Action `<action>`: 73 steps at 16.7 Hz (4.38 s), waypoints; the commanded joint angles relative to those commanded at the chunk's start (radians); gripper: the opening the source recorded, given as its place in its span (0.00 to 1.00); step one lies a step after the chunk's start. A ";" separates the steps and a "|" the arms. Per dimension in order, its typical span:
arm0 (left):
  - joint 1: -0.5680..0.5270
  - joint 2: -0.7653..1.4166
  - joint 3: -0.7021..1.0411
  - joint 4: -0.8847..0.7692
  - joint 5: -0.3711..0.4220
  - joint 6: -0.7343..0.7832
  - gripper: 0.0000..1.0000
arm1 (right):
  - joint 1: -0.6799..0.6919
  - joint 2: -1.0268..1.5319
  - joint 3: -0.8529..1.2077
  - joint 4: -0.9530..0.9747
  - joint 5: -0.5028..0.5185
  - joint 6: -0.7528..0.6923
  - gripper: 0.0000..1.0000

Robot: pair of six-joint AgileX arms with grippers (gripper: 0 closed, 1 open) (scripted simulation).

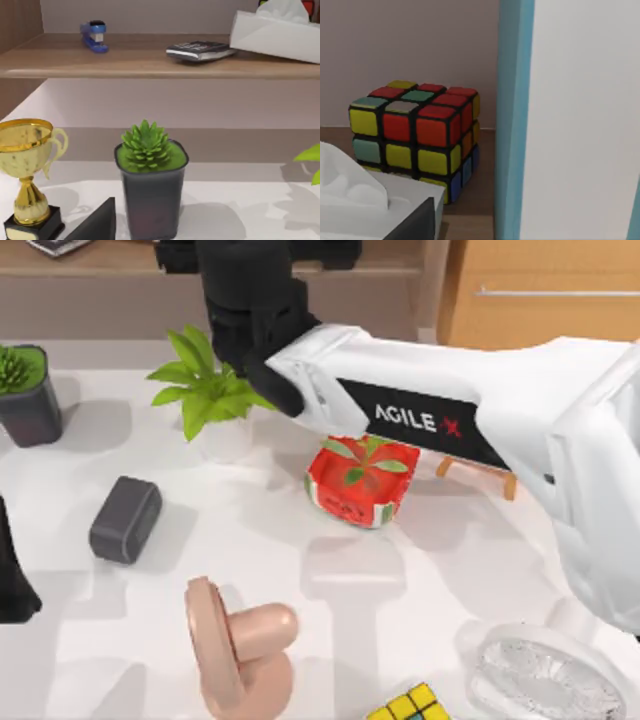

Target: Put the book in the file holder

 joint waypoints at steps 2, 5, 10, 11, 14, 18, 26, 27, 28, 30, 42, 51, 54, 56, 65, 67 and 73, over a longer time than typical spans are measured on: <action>0.000 0.000 0.000 0.000 0.000 0.000 1.00 | -0.001 0.007 0.015 -0.005 -0.003 0.000 1.00; 0.000 0.000 0.000 0.000 0.000 0.000 1.00 | -0.010 0.040 0.077 -0.031 -0.013 -0.001 1.00; 0.000 0.000 0.000 0.000 0.000 0.000 1.00 | -0.021 0.072 0.138 -0.059 -0.023 -0.001 1.00; 0.000 0.000 0.000 0.000 0.000 0.000 1.00 | -0.021 0.072 0.138 -0.059 -0.023 -0.001 1.00; 0.000 0.000 0.000 0.000 0.000 0.000 1.00 | -0.021 0.072 0.138 -0.059 -0.023 -0.001 0.85; 0.000 0.000 0.000 0.000 0.000 0.000 1.00 | -0.021 0.072 0.138 -0.059 -0.023 -0.001 0.55; 0.000 0.000 0.000 0.000 0.000 0.000 1.00 | -0.021 0.072 0.138 -0.059 -0.023 -0.001 0.00; 0.000 0.000 0.000 0.000 0.000 0.000 1.00 | -0.021 0.072 0.138 -0.059 -0.023 -0.001 0.00; 0.000 0.000 0.000 0.000 0.000 0.000 1.00 | -0.021 0.072 0.138 -0.059 -0.023 -0.001 0.00; 0.000 0.000 0.000 0.000 0.000 0.000 1.00 | -0.021 0.072 0.138 -0.059 -0.023 -0.001 0.00; 0.000 0.000 0.000 0.000 0.000 0.000 1.00 | -0.017 0.059 0.176 -0.108 -0.024 0.001 0.00; 0.000 0.000 0.000 0.000 0.000 0.000 1.00 | 0.013 -0.132 -0.076 -0.099 -0.005 0.150 0.00; 0.000 0.000 0.000 0.000 0.000 0.000 1.00 | 0.057 -0.300 -0.295 -0.108 -0.007 0.266 0.00; 0.000 0.000 0.000 0.000 0.000 0.000 1.00 | 0.086 -0.428 -0.455 -0.115 -0.017 0.352 0.00; 0.000 0.000 0.000 0.000 0.000 0.000 1.00 | -0.071 -0.989 -1.106 -0.119 -0.142 0.771 0.00; 0.000 0.000 0.000 0.000 0.000 0.000 1.00 | -0.199 -1.065 -1.206 -0.108 -0.199 0.865 0.00; 0.000 0.000 0.000 0.000 0.000 0.000 1.00 | -0.656 -1.115 -1.390 -0.051 -0.456 1.123 0.00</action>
